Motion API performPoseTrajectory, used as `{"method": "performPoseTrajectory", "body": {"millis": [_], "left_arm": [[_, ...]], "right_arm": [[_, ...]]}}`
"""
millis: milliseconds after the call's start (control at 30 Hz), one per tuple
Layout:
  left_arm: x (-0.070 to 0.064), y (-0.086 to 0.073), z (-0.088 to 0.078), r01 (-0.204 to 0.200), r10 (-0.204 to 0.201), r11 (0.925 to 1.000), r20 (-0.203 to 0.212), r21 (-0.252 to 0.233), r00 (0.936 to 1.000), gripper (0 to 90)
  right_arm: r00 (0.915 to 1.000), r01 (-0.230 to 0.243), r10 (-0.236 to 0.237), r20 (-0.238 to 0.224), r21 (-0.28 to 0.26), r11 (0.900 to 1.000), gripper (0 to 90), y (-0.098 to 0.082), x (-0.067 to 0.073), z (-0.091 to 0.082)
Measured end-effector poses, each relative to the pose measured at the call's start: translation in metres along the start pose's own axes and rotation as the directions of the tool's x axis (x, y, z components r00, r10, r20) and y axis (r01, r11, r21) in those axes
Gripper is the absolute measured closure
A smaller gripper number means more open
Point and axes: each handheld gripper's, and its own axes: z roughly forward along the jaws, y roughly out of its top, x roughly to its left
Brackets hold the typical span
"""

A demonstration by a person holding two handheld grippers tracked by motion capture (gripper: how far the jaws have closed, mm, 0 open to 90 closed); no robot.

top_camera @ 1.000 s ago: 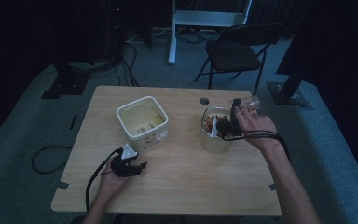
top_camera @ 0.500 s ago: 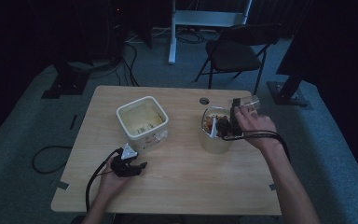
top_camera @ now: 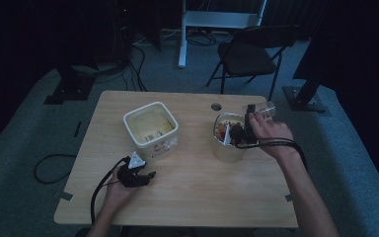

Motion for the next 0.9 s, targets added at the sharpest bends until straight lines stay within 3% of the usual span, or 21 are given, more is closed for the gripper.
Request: {"method": "performPoseTrajectory", "body": {"millis": [500,700,800,900], "left_arm": [[0.0,0.0,0.0,0.0,0.0,1.0,0.0,0.0,1.0,43.6],[0.0,0.0,0.0,-0.002,0.002,1.0,0.0,0.001,1.0,43.6],[0.0,0.0,0.0,-0.001,0.001,1.0,0.0,0.0,1.0,43.6],[0.0,0.0,0.0,-0.001,0.001,1.0,0.0,0.0,1.0,43.6]], "right_arm": [[1.0,-0.006,0.006,-0.002,0.002,1.0,40.5,-0.002,0.001,0.0],[0.9958,-0.085,0.084,-0.035,-0.02,0.996,40.5,-0.007,-0.003,0.001],[0.9846,-0.161,0.157,-0.076,-0.039,0.986,40.3,-0.012,-0.008,0.001],[0.9617,-0.258,0.251,-0.11,-0.055,0.964,40.3,-0.019,-0.012,0.0]]}}
